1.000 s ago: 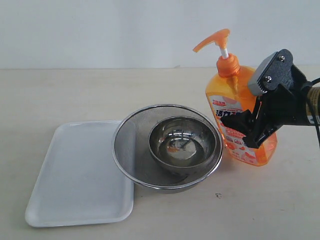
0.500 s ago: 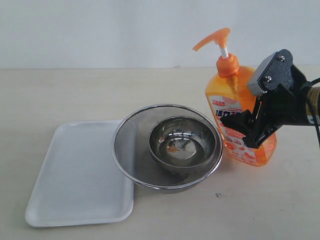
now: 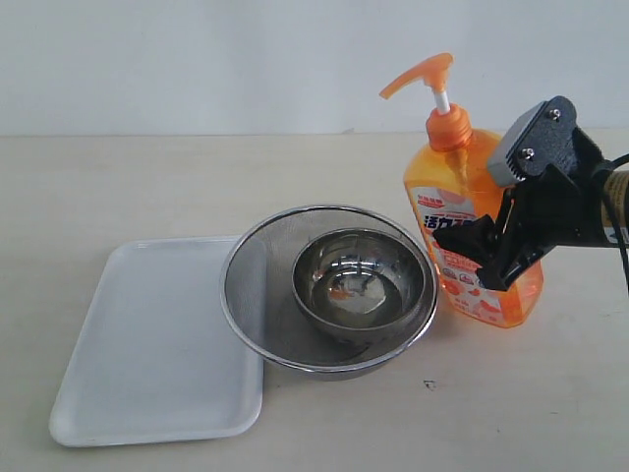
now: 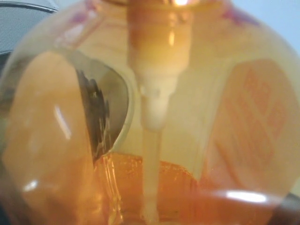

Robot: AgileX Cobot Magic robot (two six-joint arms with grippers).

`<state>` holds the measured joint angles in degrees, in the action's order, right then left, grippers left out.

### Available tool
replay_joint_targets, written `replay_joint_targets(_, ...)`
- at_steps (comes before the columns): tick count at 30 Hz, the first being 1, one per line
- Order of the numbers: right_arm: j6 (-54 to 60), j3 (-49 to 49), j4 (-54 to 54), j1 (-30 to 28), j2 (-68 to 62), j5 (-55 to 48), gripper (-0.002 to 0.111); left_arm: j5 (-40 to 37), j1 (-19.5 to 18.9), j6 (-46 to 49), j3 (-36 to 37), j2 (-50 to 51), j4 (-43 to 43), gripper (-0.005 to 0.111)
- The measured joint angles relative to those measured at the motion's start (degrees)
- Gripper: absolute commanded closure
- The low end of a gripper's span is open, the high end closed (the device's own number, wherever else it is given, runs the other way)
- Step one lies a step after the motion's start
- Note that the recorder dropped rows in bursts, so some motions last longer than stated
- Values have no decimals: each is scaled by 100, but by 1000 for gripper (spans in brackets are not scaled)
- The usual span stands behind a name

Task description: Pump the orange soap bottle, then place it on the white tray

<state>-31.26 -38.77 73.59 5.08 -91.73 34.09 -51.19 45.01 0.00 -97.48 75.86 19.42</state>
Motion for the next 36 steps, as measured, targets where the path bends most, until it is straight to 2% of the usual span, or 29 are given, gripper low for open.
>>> replay_joint_targets(6,-28,4,-88,0,-3,0,108,-557,0,-239,0,-392,474,102)
replay_joint_targets(11,-52,13,-135,0,-3,0,108,-678,0,-741,704,-989,1062,102)
replay_joint_targets(19,-78,44,-358,0,-12,-20,108,-343,0,-1786,2514,-2410,1496,102)
replay_joint_targets(31,-90,44,-368,0,-12,-20,108,-378,0,-2545,3563,-3676,2052,102)
replay_joint_targets(36,-90,44,-368,0,-12,-20,108,-559,0,-2798,3657,-4379,2595,102)
